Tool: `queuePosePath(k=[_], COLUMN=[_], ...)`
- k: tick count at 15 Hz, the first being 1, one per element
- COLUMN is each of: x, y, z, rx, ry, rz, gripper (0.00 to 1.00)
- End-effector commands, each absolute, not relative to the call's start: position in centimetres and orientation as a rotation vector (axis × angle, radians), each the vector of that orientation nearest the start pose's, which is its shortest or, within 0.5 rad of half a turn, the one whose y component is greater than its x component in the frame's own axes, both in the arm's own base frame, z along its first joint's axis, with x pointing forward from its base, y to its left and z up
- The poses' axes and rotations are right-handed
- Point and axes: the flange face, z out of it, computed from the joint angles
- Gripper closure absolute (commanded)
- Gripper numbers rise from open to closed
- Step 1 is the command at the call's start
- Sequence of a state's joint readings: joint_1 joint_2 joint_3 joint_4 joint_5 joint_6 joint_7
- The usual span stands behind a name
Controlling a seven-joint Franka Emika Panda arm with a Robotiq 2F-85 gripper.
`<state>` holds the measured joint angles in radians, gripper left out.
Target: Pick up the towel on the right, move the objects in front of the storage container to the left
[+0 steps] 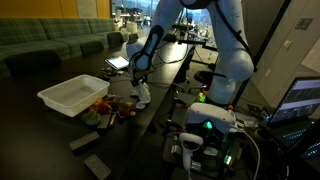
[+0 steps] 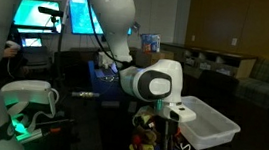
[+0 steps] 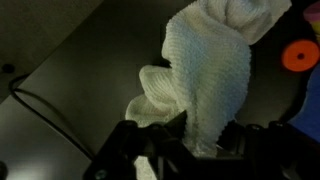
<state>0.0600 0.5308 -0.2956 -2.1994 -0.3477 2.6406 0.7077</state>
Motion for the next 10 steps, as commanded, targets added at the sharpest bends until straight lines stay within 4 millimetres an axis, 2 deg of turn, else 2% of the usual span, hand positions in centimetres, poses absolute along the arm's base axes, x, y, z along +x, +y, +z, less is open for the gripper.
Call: queuePosePath(k=[1, 5, 8, 10], x=[53.6, 53.2, 52.6, 52.4], y=[-9.8, -3.5, 1.3, 4.6], z=[10.1, 6.8, 6.1, 6.0], rx=[-3.397, -3.43, -3.434, -3.439], ry=[0.91, 0.737, 0.622, 0.607], rz=[0.09, 0.2, 0.293, 0.352], gripper=[0.96, 0.96, 0.96, 0.96])
